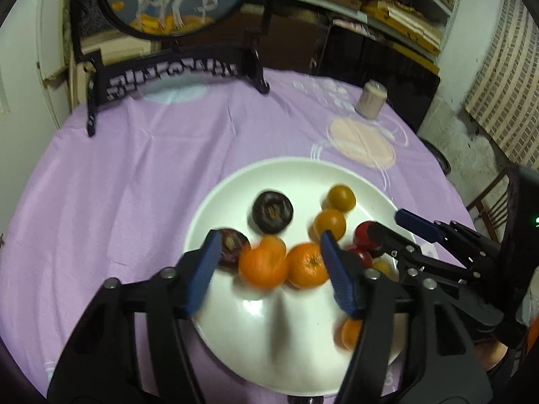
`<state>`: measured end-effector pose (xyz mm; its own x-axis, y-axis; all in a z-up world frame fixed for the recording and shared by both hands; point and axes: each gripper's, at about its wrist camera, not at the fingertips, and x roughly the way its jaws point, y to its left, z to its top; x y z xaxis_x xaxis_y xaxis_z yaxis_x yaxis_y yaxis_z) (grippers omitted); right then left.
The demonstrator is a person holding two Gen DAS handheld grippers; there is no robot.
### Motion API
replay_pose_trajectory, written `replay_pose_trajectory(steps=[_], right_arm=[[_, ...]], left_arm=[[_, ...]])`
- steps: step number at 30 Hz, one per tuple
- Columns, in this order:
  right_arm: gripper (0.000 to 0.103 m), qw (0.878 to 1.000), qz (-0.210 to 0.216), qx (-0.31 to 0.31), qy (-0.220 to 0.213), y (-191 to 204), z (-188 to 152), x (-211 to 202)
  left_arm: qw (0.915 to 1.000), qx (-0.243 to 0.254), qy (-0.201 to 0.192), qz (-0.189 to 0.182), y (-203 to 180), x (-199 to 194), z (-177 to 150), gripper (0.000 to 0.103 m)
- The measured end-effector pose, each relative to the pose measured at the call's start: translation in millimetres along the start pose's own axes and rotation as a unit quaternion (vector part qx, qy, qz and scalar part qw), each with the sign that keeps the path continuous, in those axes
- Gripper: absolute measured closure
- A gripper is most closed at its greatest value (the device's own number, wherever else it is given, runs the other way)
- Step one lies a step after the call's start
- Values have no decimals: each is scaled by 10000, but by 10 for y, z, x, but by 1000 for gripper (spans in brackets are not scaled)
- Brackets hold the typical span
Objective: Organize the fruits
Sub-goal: 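Carry the tomato and tangerine onto the white plate and open both tools, then grasp a dark mangosteen with the right tool while the left tool grasps a dark cherry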
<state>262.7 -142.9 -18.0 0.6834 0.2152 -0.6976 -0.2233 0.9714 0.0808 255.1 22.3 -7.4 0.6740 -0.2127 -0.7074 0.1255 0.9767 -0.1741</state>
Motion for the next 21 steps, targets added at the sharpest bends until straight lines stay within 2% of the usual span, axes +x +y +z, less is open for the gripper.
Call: replay_pose_trajectory(steps=[8,11,16,21], right_arm=[[53,9998,-123,60,-128,-131,-119,-93],[53,9998,52,99,-172,-116,-188,-197],[51,9988,346,175,-306,-39,-375,-533],[50,9982,431,86,-401,70,-672,-938]], left_arm=[[9995,-282,-147,-20,72,-292,-174,40],[9994,-315,-164,-48,65,-423,-313,40],[9996,-131,-229,96,-6,-698,-595,40],[9990,130,-361,225,-105,-914,-781,40]])
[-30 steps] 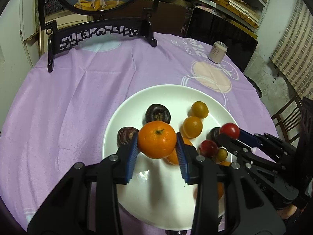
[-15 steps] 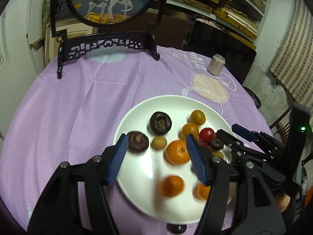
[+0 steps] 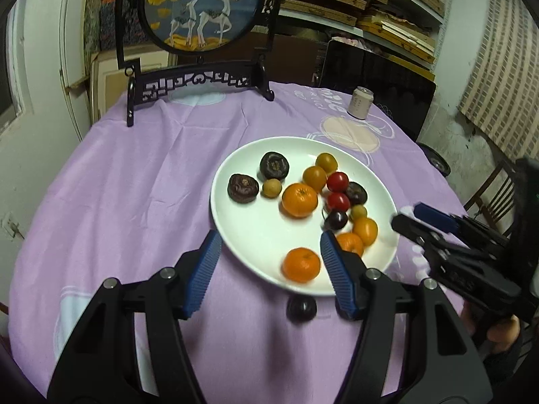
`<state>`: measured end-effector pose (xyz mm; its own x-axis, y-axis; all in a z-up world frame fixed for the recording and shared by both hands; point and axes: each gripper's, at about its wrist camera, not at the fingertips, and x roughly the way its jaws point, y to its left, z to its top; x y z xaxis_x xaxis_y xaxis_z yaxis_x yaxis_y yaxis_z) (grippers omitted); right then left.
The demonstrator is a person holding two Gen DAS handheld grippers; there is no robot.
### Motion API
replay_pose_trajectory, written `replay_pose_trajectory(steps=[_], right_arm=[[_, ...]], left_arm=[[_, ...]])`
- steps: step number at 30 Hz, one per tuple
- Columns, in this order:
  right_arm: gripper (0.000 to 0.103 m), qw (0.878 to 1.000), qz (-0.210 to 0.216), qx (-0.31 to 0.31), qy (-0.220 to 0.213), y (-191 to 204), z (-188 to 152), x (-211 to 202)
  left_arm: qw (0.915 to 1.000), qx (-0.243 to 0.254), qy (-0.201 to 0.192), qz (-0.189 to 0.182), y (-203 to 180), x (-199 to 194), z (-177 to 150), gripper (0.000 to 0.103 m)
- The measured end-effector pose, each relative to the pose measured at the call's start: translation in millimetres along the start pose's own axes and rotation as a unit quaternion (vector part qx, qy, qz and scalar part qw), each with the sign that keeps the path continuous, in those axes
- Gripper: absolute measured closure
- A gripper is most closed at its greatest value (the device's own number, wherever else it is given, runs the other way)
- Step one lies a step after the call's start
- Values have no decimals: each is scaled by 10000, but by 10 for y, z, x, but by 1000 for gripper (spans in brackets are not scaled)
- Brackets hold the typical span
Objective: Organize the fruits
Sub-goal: 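Grasp a dark mangosteen with the right tool while the left tool grasps a dark cherry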
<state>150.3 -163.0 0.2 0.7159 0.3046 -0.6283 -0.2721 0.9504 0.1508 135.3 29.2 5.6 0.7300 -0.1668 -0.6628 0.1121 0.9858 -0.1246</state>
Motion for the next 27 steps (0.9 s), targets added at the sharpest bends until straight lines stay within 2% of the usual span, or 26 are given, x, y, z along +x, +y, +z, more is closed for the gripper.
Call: replay_pose_trajectory(steps=[6,12,17,23,25,26,27], right_arm=[[50,9992,15,65,402,68,-442,-250],[50,9950,-12,107,994,125,-781,-122],[50,9932,27,-27,1163,240,-783,-2],[50,9894,313,-2,1417,329,-646,331],[50,9911,222,-112,1311,376,-609,402],[51,9915,150,-216,1275,407,-598,435],[62,9920,59,-297,1225,431,-594,448]], left_arm=[[10000,-9,-69,-21,20,-143,-154,40],[9994,-214,239,103,190,-160,-417,39],[9988,-172,431,128,290,-258,-733,38],[9982,-257,529,150,415,-280,-851,36],[9980,-273,562,106,425,-271,-853,36],[9980,-269,574,83,418,-264,-855,36],[9979,-252,594,63,400,-248,-850,36]])
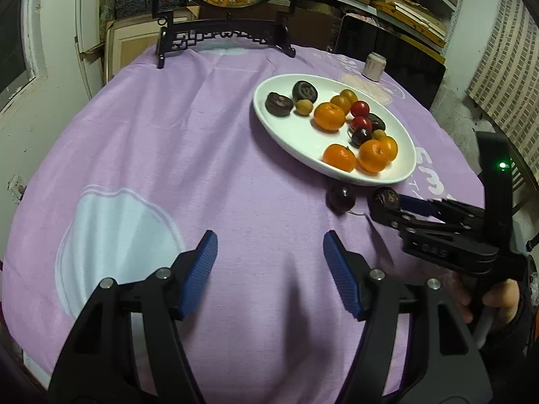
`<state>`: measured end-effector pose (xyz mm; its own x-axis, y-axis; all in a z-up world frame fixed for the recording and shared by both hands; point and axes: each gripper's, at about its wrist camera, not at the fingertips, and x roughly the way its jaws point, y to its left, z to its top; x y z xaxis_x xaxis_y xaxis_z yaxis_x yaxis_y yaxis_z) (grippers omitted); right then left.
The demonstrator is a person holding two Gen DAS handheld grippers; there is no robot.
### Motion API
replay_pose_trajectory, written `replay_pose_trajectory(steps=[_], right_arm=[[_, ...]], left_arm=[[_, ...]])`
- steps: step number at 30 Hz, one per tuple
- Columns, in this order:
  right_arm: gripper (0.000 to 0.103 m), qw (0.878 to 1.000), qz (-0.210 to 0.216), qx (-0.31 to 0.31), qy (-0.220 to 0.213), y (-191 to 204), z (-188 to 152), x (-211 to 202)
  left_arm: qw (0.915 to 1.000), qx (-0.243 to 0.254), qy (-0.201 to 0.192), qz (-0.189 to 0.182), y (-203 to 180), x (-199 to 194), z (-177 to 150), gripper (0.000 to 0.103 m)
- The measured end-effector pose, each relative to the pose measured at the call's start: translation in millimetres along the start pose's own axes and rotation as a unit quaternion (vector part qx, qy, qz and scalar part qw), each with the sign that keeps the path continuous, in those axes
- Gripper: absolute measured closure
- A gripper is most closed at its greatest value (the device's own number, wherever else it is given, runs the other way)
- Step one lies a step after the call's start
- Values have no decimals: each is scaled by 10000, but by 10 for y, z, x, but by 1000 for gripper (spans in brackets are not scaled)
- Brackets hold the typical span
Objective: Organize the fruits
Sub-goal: 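Grasp a dark mangosteen with the right tool while the left tool grasps a dark cherry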
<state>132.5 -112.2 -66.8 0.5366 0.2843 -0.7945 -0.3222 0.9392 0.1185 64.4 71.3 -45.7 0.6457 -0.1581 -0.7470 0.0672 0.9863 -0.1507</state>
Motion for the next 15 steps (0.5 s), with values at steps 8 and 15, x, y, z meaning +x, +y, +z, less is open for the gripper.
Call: replay_pose_trajectory(steps=[8,15], right_arm=[[63,9997,-43,115,-222,-121,-160,-385],[63,9985,97,408,-341,-366,-494,-717]], left_arm=[[9985,410,266,-252,-389,237,92,36],[9960,632,601,-200,-778,660,223,38]])
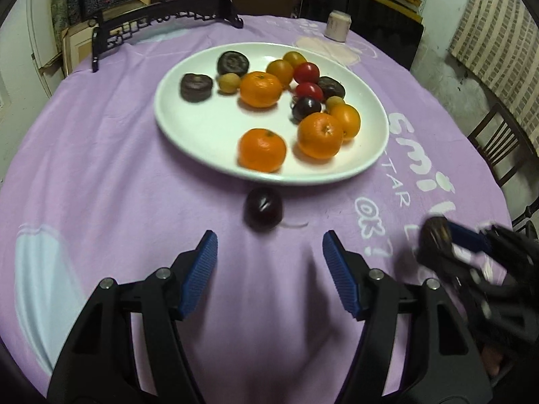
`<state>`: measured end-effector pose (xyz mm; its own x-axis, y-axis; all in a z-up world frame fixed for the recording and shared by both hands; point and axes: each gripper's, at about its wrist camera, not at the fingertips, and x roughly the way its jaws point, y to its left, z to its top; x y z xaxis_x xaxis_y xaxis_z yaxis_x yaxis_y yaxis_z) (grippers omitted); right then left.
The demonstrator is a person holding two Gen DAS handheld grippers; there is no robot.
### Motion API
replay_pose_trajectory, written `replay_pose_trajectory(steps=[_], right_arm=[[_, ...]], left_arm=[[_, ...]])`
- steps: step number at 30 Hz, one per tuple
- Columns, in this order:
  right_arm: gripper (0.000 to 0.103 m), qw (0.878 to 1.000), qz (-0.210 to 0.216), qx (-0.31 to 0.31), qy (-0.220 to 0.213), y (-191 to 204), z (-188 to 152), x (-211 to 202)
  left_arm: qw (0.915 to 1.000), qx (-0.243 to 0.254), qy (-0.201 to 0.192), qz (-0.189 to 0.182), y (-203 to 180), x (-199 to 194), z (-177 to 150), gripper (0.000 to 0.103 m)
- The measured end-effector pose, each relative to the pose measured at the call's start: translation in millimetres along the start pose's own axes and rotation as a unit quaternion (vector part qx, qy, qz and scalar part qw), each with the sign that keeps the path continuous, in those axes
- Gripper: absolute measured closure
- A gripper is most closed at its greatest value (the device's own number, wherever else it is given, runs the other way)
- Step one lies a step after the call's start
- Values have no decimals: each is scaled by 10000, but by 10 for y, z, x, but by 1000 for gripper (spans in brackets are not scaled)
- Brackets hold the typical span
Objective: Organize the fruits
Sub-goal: 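Grasp a dark mangosteen with the right tool while the left tool grasps a dark cherry, then carry the mangosteen and cherry onto the white plate and open both tools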
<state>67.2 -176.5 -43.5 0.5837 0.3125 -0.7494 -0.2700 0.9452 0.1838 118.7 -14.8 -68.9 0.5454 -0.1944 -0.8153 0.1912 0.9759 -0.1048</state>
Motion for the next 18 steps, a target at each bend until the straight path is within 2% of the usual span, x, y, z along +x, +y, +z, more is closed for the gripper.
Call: replay_pose_trajectory(steps=[1,5,6,9,14,18], right_arm=[[63,10000,13,6,-16,-16,-19,-21],[63,9998,152,10,-87,-41,-26,-64],[63,9998,189,1,-89,-37,-26,-59],[63,9996,268,-17,-58,-28,-34,-39],[63,9995,293,-72,3,37,-26,6],[63,9995,303,-111,15,87,-11,-2]], left_arm=[[10000,-1,38,28,-26,53,30,44],[9996,-96,182,179,-20,208,97,76],[9995,-72,126,269,-13,215,105,77],[9998,-173,38,63,31,154,88,77],[9997,-46,-243,49,12,-60,15,77],[9988,17,-452,-171,-17,-303,-56,77]])
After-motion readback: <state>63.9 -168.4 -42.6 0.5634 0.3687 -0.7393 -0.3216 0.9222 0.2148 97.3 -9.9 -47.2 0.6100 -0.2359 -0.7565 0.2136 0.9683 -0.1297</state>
